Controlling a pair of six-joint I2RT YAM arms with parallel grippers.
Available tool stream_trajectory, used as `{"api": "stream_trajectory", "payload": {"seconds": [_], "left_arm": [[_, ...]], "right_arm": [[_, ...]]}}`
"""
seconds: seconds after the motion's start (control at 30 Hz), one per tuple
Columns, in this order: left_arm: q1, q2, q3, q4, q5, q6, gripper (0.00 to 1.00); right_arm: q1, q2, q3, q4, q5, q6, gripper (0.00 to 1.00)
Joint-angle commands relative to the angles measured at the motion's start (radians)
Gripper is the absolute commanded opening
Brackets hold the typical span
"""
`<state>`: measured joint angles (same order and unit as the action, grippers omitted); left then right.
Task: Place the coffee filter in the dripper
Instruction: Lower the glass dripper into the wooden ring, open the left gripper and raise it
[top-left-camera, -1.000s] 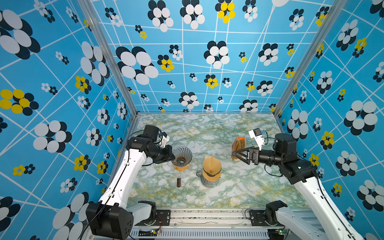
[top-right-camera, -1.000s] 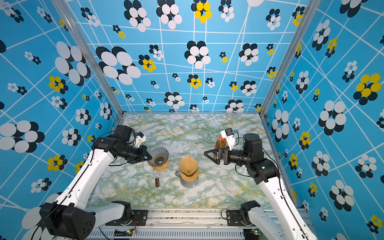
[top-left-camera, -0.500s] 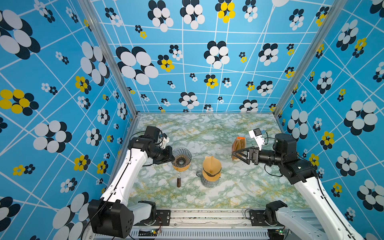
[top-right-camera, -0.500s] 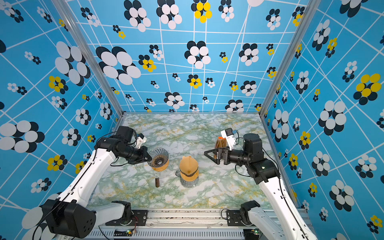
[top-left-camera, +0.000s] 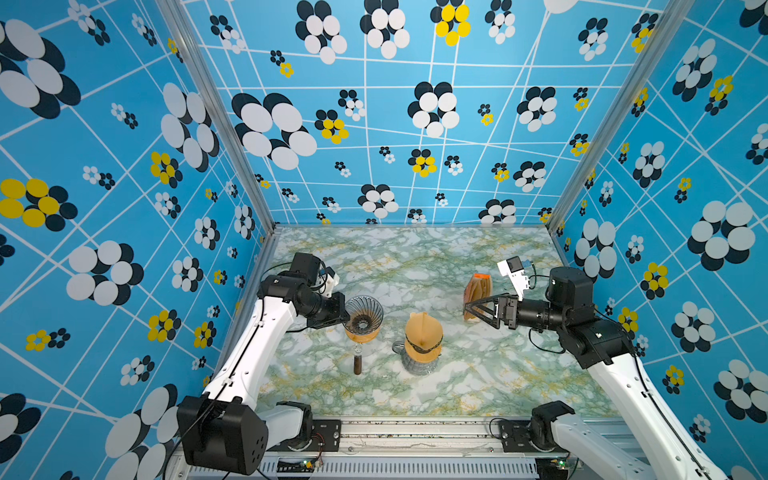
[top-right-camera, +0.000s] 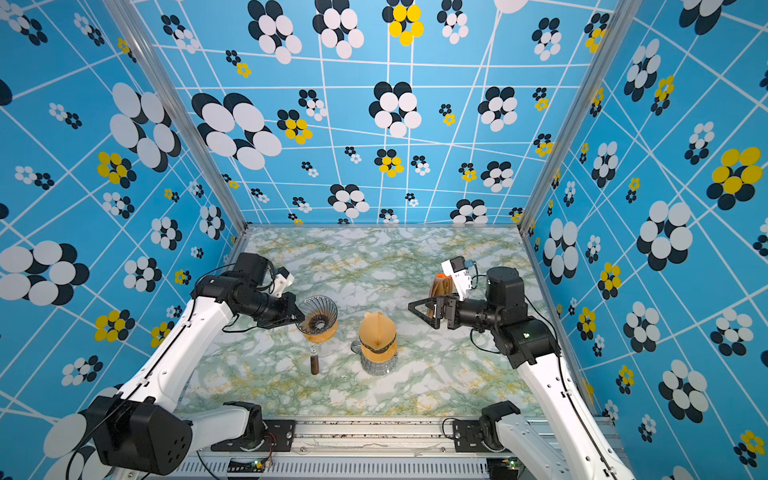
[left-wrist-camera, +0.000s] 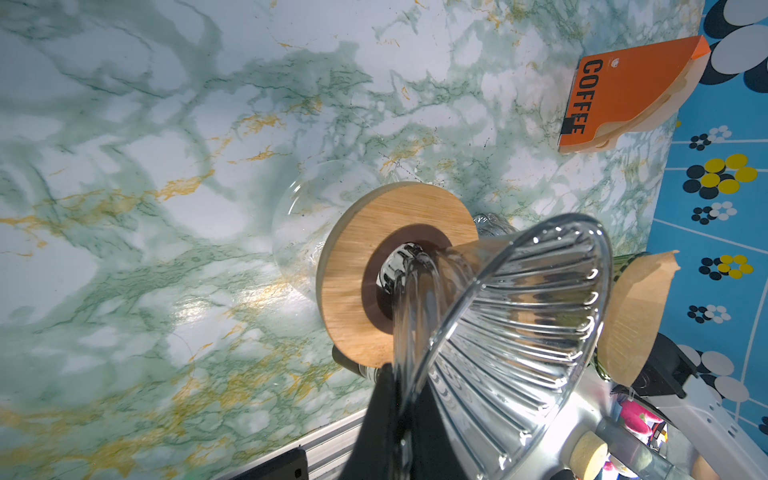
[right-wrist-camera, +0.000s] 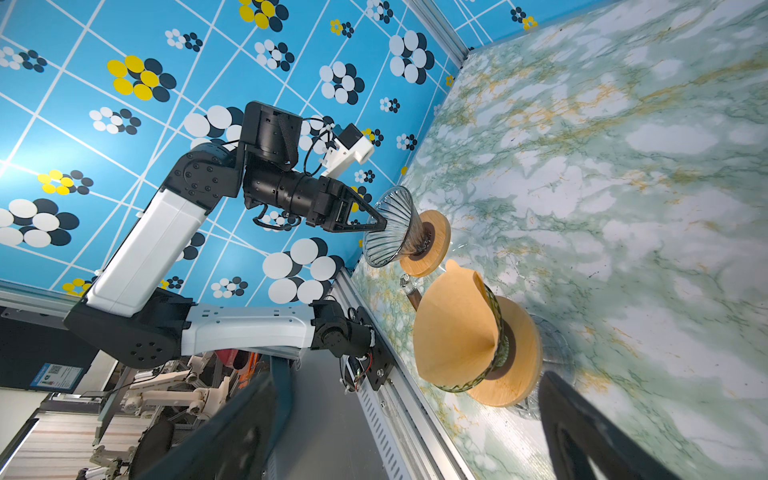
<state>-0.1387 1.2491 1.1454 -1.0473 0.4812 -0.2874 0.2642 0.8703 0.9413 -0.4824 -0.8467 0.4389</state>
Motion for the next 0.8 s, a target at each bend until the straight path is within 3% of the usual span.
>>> {"api": "stream_trajectory", "payload": {"seconds": [0.0,0.37,0.77], "left_arm": [[0.006,0.006,-0.019,0.010,0.007,-0.003,0.08],[0.018,0.001,-0.042,0.020,0.009,0.000,0.08],[0.022,0.006,-0.029,0.018,0.016,0.003,0.19]], "right_arm": [[-0.002,0.001,-0.010,-0.003,0.011,0.002,0.99],[-0.002,0.010,-0.002,-0.012,0.012,-0.003,0.99],[-0.002,0.019,0.017,-0.043,0.025,-0.027,0.99]]}}
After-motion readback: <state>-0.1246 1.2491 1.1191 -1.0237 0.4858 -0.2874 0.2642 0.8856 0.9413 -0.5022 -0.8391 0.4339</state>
